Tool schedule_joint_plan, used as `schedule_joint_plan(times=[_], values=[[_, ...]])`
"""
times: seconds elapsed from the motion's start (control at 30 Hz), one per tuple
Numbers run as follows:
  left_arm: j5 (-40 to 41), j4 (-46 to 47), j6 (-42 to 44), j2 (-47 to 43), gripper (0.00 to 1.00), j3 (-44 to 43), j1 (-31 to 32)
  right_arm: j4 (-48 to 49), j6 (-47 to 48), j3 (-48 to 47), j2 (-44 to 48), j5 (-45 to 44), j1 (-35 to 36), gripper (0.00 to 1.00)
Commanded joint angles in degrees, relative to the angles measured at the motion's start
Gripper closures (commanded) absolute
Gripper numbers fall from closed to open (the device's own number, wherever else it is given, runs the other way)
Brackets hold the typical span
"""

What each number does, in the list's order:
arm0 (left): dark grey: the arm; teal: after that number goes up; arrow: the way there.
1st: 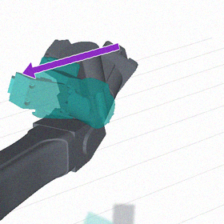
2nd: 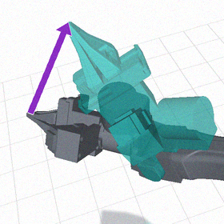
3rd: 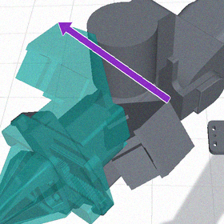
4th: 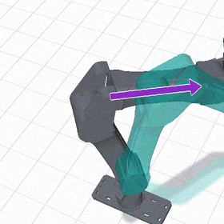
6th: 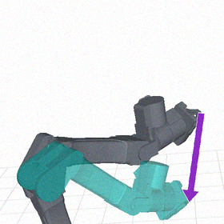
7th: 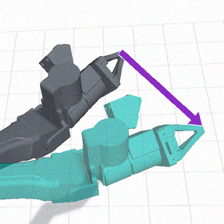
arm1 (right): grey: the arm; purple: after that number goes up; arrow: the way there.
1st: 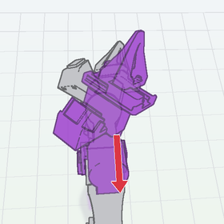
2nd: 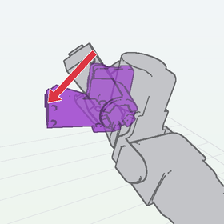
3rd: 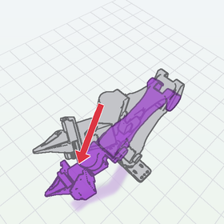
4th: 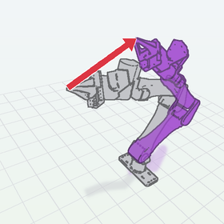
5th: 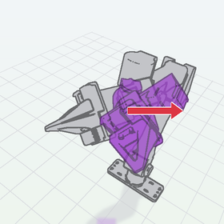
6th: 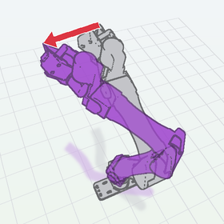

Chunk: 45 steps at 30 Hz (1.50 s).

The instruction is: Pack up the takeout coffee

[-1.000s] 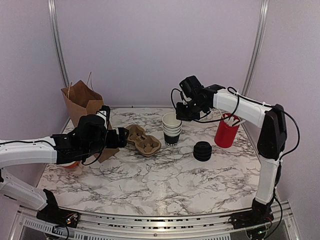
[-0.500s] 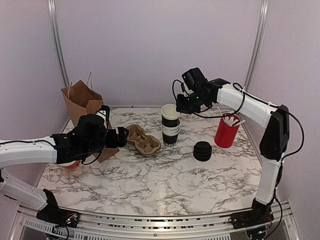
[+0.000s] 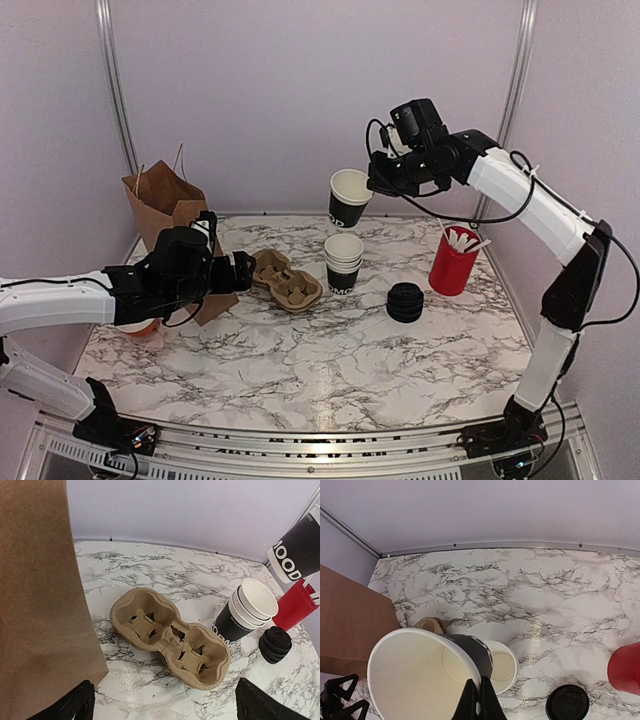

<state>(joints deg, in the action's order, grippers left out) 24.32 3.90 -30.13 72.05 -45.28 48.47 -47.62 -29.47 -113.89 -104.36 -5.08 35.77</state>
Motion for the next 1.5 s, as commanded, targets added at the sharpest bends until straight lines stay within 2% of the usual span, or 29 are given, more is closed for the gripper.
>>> schedule_joint_plan(times=[0.0, 0.23, 0.47, 0.63, 0.8, 1.0, 1.2, 1.47], values=[[-2.6, -1.5, -2.0, -1.2, 0.01, -1.2, -0.7, -1.9, 2.0, -0.7, 3.6, 2.8, 0.7, 1.00], [-2.1, 0.7, -1.6, -1.1, 0.01, -1.5, -0.8, 0.7, 5.5, 11.4, 12.1, 7.4, 4.8, 1.00], [3.5, 1.0, -9.5, -3.1, 0.01, 0.5, -0.7, -1.5, 9.3, 21.8, 18.1, 11.2, 9.1, 1.00], [4.3, 2.4, -13.0, -5.5, 0.01, 5.2, -0.7, -0.4, 10.0, 29.0, 19.3, 12.4, 11.9, 1.00], [2.8, 1.5, -11.9, -4.7, 0.01, 4.9, -0.7, 5.1, 6.9, 36.5, 18.9, 11.3, 16.7, 1.00], [0.4, 1.4, -8.1, -3.1, 0.01, 3.6, -0.9, 9.2, 1.9, 38.9, 14.4, 7.8, 21.1, 1.00], [-1.5, 2.3, -5.5, -3.7, 0.01, 0.5, -2.9, 12.0, -0.8, 40.9, 12.6, 6.4, 21.4, 1.00], [-3.1, 2.4, -4.9, -2.6, 0.01, -1.7, -4.3, 10.9, -1.3, 41.4, 11.5, 4.3, 21.4, 0.99]])
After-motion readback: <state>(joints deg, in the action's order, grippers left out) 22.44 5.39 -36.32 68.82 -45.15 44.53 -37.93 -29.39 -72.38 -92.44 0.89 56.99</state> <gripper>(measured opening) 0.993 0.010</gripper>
